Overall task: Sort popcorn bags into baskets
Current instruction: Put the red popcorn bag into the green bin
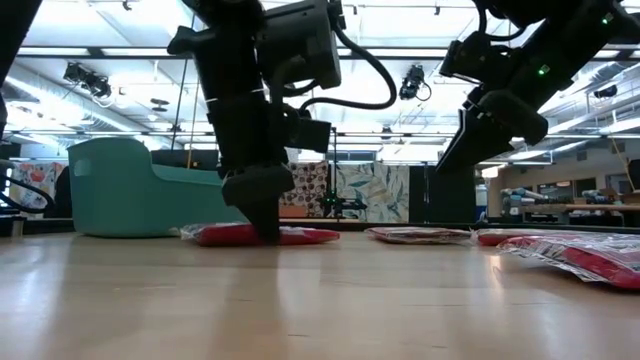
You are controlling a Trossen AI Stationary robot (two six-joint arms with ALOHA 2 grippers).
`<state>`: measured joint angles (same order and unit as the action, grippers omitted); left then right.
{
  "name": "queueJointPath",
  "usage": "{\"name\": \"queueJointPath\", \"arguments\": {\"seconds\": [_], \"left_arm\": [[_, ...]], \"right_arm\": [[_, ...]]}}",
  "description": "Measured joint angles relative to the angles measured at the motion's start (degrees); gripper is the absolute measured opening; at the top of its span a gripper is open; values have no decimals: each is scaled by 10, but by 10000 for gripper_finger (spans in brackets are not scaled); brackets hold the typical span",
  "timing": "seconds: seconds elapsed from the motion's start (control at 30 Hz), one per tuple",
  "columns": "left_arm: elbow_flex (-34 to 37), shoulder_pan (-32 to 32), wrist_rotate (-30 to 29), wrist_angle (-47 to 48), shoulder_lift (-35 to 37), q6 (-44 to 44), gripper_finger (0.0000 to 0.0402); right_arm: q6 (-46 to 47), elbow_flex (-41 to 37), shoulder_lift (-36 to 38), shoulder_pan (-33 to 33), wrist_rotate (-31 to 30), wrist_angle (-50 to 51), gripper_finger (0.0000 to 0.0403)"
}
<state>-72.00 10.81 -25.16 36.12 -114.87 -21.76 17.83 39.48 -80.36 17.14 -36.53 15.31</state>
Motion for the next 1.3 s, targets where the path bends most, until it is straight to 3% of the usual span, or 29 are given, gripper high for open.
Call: {"name": "queueJointPath", "arguments": {"seconds": [0.2,0.4,0.7,0.83,1.1,1.17,1.3], "left_arm": [[-39,-1,18,55,-4,13,11],[-118,0,21,143,-4,38,6],[-208,-1,24,204,19,96,5],[-229,-1,60,192,41,111,5],[-236,-1,178,163,51,120,5],[-236,-1,194,153,51,120,5],[-235,-8,215,165,71,120,5]], "right_arm": [[0,0,0,0,0,0,130],[-18,0,0,3,-1,-10,130],[-259,-64,0,65,-31,-292,130],[-338,-94,0,72,2,-408,130],[-404,-101,-1,74,5,-444,130],[-404,-101,-1,77,-18,-445,130],[-406,-101,-1,100,-135,-448,130]]}}
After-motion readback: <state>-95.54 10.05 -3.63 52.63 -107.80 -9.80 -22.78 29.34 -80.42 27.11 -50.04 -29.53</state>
